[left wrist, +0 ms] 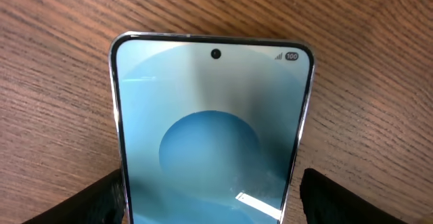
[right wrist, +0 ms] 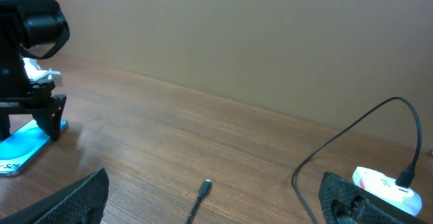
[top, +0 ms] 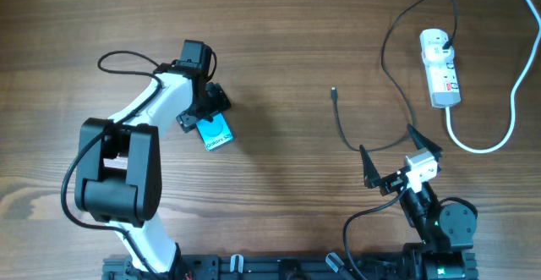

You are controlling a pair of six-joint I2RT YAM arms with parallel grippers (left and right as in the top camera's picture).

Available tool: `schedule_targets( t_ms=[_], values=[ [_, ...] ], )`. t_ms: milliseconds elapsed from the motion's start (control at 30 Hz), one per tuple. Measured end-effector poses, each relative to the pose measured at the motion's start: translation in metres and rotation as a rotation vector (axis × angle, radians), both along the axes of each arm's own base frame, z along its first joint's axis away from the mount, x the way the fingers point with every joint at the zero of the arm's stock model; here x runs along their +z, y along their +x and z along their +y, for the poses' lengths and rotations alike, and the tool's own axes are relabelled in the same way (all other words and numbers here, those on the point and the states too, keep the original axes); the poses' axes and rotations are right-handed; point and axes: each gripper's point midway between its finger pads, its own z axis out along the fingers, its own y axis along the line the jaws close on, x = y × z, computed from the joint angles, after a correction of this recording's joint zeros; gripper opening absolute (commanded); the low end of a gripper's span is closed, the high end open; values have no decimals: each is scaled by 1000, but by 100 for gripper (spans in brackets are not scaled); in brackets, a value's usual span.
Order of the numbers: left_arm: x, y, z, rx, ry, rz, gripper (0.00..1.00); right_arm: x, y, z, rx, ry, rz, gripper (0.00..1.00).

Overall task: Plug charger to phone and switch on socket
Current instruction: 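Hold the phone upright with the left gripper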

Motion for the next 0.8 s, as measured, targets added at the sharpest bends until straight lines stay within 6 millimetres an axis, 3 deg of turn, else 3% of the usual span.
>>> schedule_targets(
  t_ms=[233,433,467,500,533,800],
  values=[
    [-1,-1,-1,-26,5,5,82,0,0,0,0,0,0,100],
    [-1,-1,-3,-36,5,3,93,0,0,0,0,0,0,100],
    [-1,-1,-3,-37,5,4,93,0,0,0,0,0,0,100],
    [0,-1,-3,-37,5,3,83,0,0,0,0,0,-1,100],
    [0,-1,-3,-38,5,3,80,0,0,0,0,0,0,100],
    [-1,-3,-1,-37,20,11,80,0,0,0,0,0,-1,100]
  ],
)
